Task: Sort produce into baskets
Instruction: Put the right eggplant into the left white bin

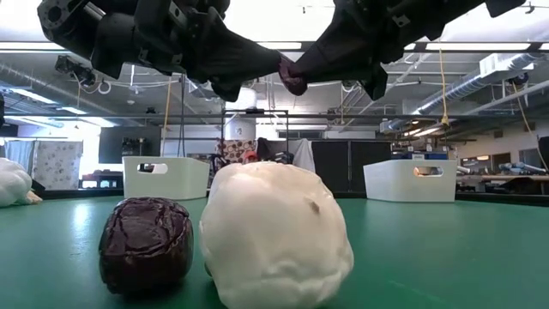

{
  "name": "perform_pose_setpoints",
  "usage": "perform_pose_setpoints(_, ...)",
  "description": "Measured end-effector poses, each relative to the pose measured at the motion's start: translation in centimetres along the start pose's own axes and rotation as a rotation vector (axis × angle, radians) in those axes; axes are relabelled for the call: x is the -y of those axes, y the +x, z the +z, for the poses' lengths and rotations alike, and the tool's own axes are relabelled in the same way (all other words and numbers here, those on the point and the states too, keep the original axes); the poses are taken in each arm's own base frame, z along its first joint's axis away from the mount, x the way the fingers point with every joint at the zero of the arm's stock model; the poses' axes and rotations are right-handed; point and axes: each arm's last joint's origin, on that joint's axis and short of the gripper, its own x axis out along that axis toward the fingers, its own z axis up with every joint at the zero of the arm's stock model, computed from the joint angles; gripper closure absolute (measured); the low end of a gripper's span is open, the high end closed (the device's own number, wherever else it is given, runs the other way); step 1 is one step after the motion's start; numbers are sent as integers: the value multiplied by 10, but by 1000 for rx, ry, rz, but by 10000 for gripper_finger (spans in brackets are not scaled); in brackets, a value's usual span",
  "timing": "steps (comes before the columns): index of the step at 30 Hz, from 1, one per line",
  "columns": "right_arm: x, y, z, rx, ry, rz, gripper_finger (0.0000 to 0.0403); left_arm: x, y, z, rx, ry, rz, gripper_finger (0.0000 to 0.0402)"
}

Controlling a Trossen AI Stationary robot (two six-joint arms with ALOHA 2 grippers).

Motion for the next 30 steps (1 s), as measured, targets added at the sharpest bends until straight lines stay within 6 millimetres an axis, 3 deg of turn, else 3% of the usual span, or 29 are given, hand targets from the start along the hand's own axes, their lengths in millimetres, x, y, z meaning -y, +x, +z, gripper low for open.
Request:
perform_pose_setpoints(5,0,0,0,9,0,-16,350,-3,-1,3,20,-2,15,393)
perform_pose_setpoints(11,9,-1,-8,-37,30,-141,285,-35,-19,18,-18,-38,253,382)
perform_pose_setpoints(17,27,-5,-22,-76,110,-394,252,-77,-52,25,-131,-90,511,379)
perform_pose_setpoints(25,27,-7,-28,-99,118,-404,251,-129,-111,30,-215,-231,885,379)
perform_pose_setpoints(30,27,-8,-29,-123,102,-394,251,-150,-135,23,-265,-291,1125,378)
